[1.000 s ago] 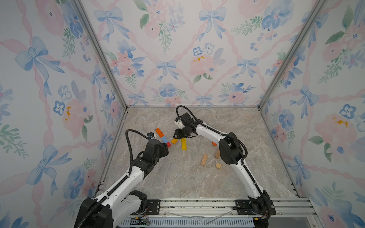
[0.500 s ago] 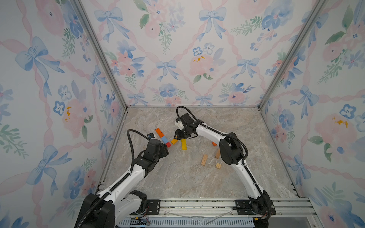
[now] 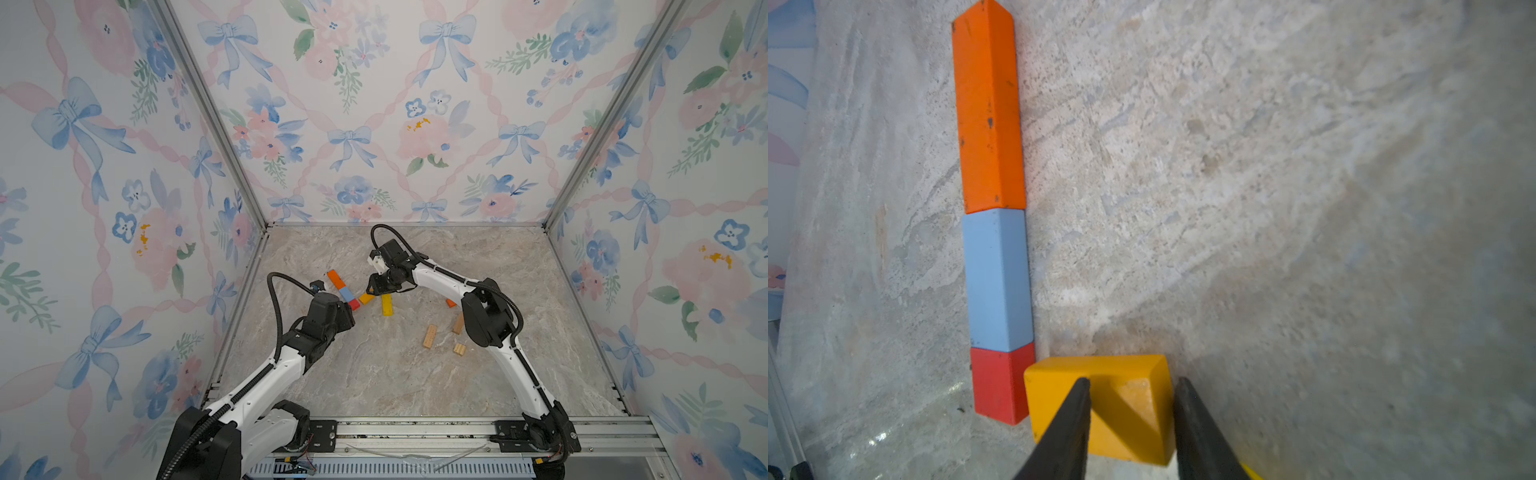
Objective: Assemble the letter v with building blocks
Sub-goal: Assemble the building block at the center of the board.
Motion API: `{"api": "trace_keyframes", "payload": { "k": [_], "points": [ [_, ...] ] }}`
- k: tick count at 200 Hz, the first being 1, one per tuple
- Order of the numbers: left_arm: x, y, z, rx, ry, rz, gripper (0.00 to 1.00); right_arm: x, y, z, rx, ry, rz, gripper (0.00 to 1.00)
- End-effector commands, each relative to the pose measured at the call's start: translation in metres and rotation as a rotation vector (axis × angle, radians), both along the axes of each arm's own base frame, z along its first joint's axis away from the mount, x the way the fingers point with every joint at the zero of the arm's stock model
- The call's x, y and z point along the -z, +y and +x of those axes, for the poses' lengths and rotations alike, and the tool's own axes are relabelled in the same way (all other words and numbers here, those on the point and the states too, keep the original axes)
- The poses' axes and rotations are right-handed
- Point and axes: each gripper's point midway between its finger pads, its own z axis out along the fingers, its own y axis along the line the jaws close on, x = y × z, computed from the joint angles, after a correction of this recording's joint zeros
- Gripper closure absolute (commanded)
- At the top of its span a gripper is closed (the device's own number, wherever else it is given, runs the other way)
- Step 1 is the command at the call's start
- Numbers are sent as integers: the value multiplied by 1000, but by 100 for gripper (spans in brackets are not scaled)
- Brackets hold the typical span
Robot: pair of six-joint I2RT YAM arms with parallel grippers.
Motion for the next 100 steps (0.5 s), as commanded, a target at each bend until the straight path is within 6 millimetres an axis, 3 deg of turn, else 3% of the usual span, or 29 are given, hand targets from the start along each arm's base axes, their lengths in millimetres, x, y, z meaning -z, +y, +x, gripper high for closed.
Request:
{"api": "trace_keyframes", "payload": {
  "k": [1, 100],
  "points": [
    [8, 4, -2, -15, 31, 2, 33, -11, 1, -9, 4, 7, -1, 64],
    [12, 4, -4, -15, 45, -1, 34, -12, 1, -10, 15, 10, 13, 68]
  ]
}}
